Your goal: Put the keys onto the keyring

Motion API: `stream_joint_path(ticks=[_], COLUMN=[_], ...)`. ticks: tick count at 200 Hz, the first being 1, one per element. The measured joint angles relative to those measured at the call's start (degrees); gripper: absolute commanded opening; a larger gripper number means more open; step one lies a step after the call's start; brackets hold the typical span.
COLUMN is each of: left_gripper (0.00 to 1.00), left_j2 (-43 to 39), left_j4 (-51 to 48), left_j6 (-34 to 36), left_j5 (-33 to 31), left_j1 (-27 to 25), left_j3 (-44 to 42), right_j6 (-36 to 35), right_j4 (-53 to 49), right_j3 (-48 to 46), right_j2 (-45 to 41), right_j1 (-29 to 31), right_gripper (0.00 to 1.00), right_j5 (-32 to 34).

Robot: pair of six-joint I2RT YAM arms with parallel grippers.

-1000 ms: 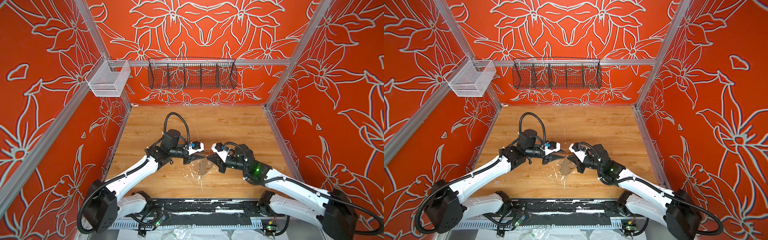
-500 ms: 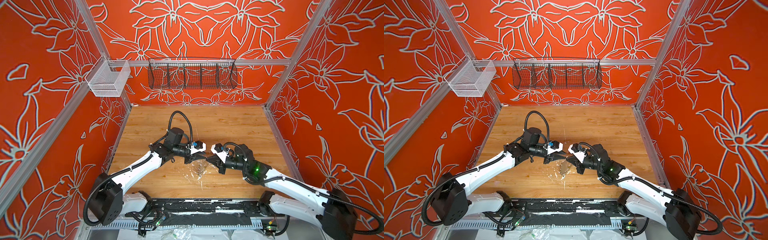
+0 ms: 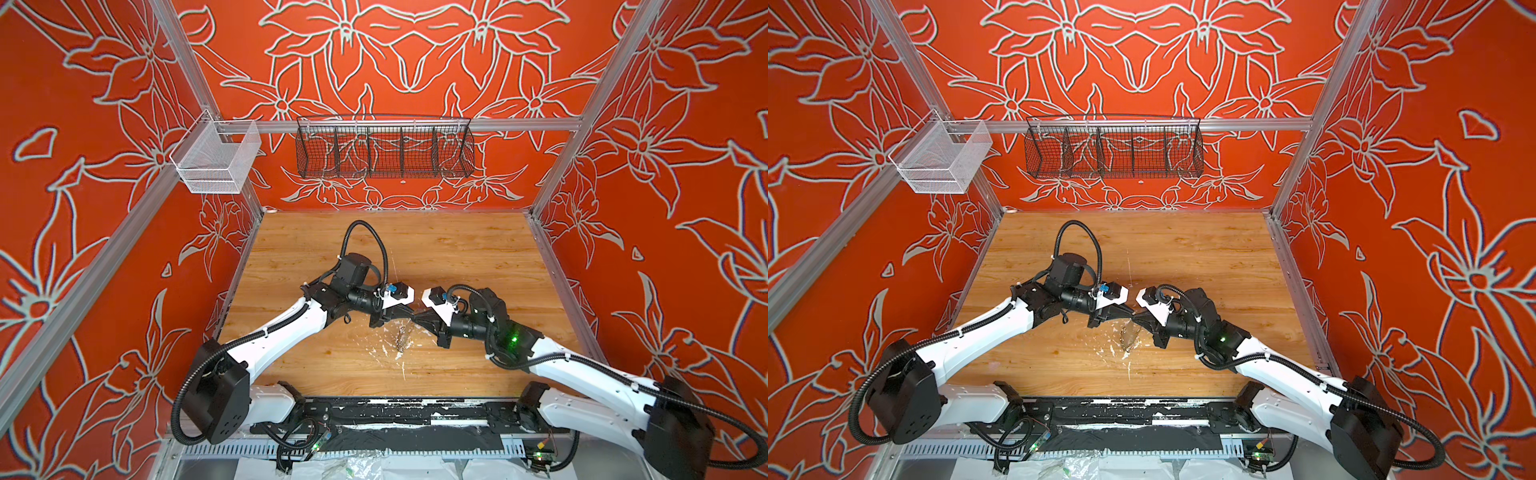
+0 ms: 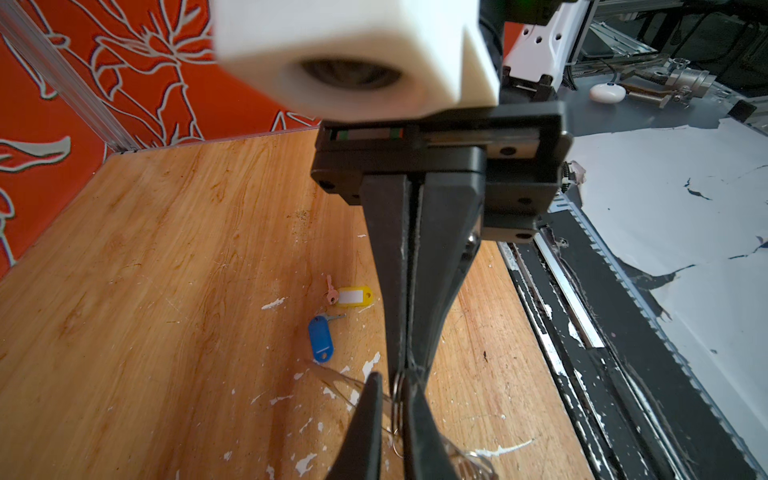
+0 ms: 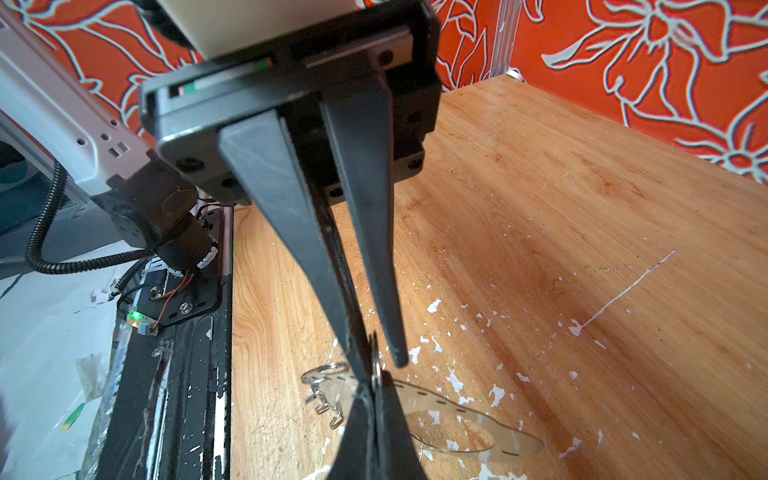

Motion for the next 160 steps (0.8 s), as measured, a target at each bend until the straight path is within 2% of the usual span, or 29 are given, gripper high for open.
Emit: stream_joint_path(ticks=[25,47,55,63,99,120,134,149,160], left_gripper=[0.0,0.0,0.0,0.0,0.0,0.0,0.0,0.0,0.0], left_j2=[0.24,0.28,0.28,0.2,-2.47,-3.98,-4.85,-5.92,-6.58], left_j4=[-0.44,-0.28,0.59,2.1,13.05,18.82,21.84,24.83,26.82], left_j6=[0.81,0.55,-0.24,-1.64,-12.28,-17.88,-20.33,-22.51,-23.98], left_j5=[0.46,0.37,0.04,-0.26,-1.11,-1.44,-1.51,-1.46,-1.42], left_j1=[0.0,0.0,0.02,0.11,3.1,5.09,5.31,5.31,5.31], left_j3=[0.15,0.17,-0.02,-0.59,-6.97,-9.73,-10.75,-11.74,-12.28], right_j6=[0.0,0.11,0.28,0.68,0.42,0.46,0.59,0.57,1.18], right_j4=[-0.04,0.11,0.59,1.11,2.93,4.09,5.25,6.16,7.26], right_j3=[0.0,0.0,0.0,-0.02,-0.81,-2.49,-4.0,-5.27,-5.88], right_j2=[0.0,0.0,-0.02,-0.13,-2.29,-4.87,-6.69,-8.07,-8.57], right_j1=[0.0,0.0,0.0,0.0,0.04,0.0,0.0,0.0,0.0], right_gripper=[0.0,0.36,0.43,0.46,0.46,0.42,0.37,0.27,0.27], right_j5=[0.02,0.66,1.22,1.88,7.32,10.43,11.69,12.28,12.68])
